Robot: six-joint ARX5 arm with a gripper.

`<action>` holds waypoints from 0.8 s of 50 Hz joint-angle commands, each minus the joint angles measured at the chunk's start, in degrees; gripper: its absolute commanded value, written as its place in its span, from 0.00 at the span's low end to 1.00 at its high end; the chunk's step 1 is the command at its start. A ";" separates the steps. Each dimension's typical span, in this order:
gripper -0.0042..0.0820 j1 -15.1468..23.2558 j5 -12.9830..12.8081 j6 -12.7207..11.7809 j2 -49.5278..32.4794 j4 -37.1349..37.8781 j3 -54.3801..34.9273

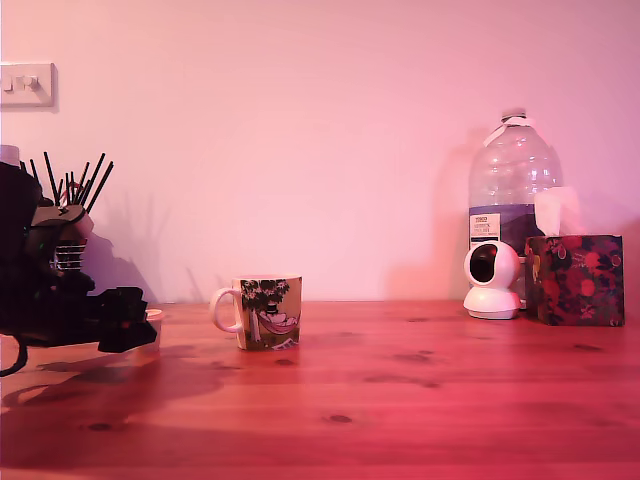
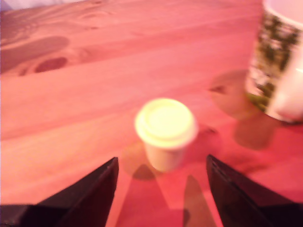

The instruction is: Pick up the coffee capsules from the table one by one and drop them inside the nearest coffee cup

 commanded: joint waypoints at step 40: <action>0.67 0.28 3.61 0.04 6.45 -1.62 7.13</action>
